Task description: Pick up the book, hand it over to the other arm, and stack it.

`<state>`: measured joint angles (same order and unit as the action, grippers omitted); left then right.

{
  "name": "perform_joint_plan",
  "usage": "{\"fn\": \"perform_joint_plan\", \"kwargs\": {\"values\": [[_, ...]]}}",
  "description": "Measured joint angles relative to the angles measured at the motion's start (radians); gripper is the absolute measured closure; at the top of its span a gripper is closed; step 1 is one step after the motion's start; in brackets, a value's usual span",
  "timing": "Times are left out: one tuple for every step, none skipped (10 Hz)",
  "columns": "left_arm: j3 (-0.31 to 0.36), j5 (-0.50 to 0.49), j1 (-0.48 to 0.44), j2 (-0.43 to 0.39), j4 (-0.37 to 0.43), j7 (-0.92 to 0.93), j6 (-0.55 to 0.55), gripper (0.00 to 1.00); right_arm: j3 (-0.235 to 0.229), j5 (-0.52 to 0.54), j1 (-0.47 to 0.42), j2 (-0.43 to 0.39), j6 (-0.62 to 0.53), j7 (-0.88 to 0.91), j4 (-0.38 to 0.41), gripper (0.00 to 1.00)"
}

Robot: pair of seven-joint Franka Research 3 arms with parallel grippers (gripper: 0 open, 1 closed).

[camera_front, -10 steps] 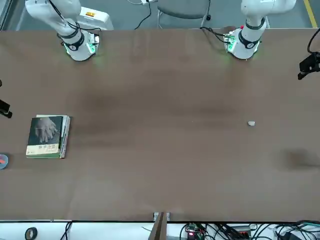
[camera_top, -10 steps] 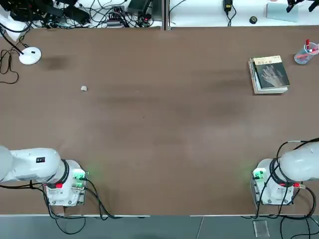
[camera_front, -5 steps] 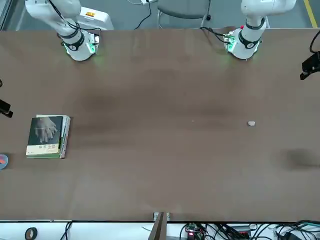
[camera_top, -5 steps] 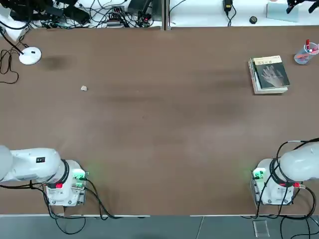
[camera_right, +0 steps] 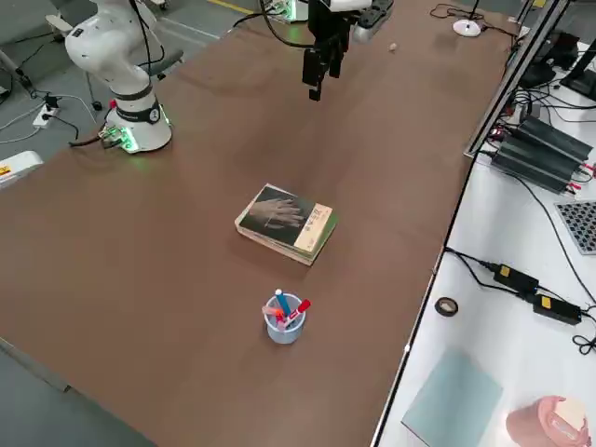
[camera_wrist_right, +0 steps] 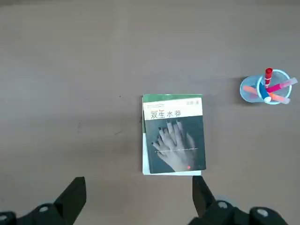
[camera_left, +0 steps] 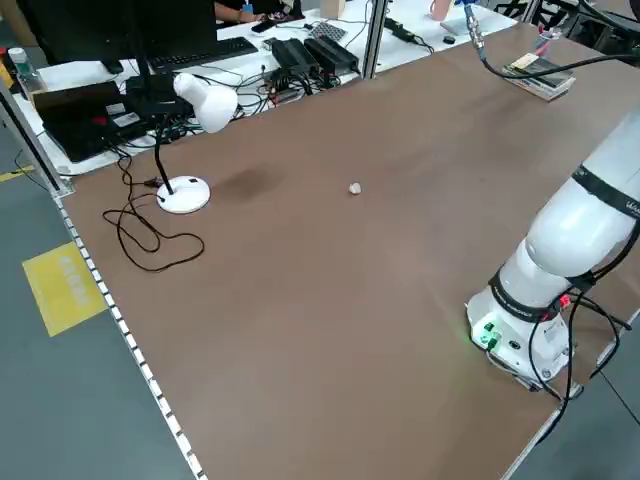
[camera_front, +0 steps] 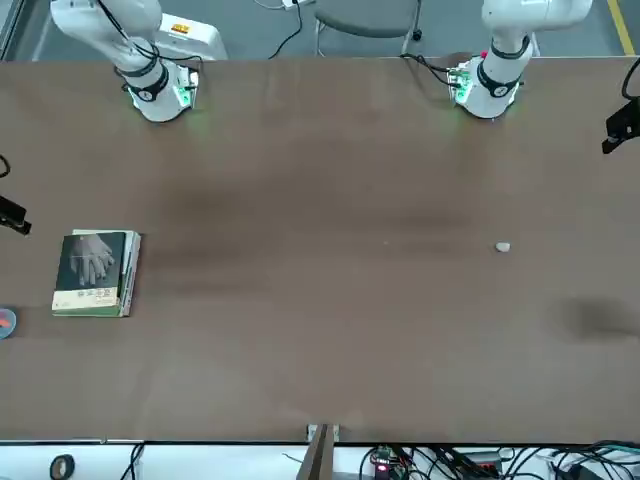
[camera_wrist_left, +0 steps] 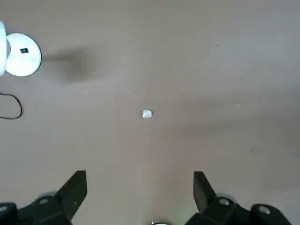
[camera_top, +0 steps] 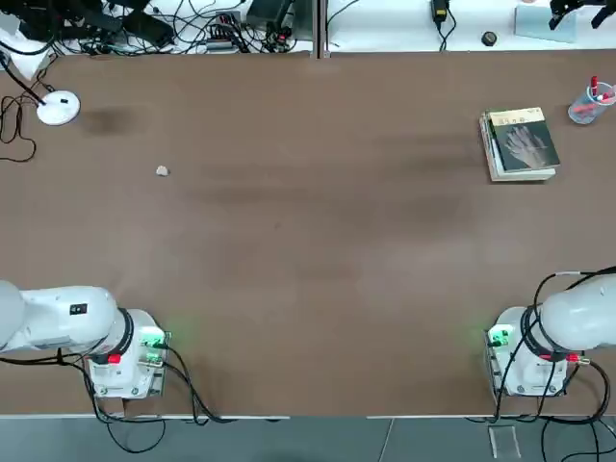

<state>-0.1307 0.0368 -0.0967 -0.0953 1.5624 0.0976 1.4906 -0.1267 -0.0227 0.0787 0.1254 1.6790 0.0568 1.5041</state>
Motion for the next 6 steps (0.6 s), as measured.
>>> {"fn": "perform_joint_plan", "kwargs": {"values": [[0.000,0.000,0.000,0.000,-0.001,-0.007,-0.001,0.00,0.010,0.004,0.000,0.000,-0.007,0.001,0.000,0.00],[0.000,0.000,0.000,0.001,-0.001,-0.016,-0.002,0.00,0.020,0.010,0.000,0.000,-0.013,0.002,0.000,0.00],[0.000,0.000,0.000,0.001,-0.002,-0.026,-0.002,0.00,0.027,0.014,0.000,0.000,-0.020,0.002,0.000,0.00],[0.000,0.000,0.000,0.002,-0.002,-0.040,-0.002,0.00,0.031,0.017,0.000,0.000,-0.023,0.002,0.000,0.00],[-0.001,0.000,0.000,0.003,-0.003,-0.052,-0.002,0.00,0.031,0.020,0.000,-0.001,-0.025,0.003,-0.001,0.00],[-0.002,0.000,0.001,0.003,-0.003,-0.061,-0.002,0.00,0.031,0.022,0.000,-0.003,-0.028,0.003,-0.001,0.00]]}}
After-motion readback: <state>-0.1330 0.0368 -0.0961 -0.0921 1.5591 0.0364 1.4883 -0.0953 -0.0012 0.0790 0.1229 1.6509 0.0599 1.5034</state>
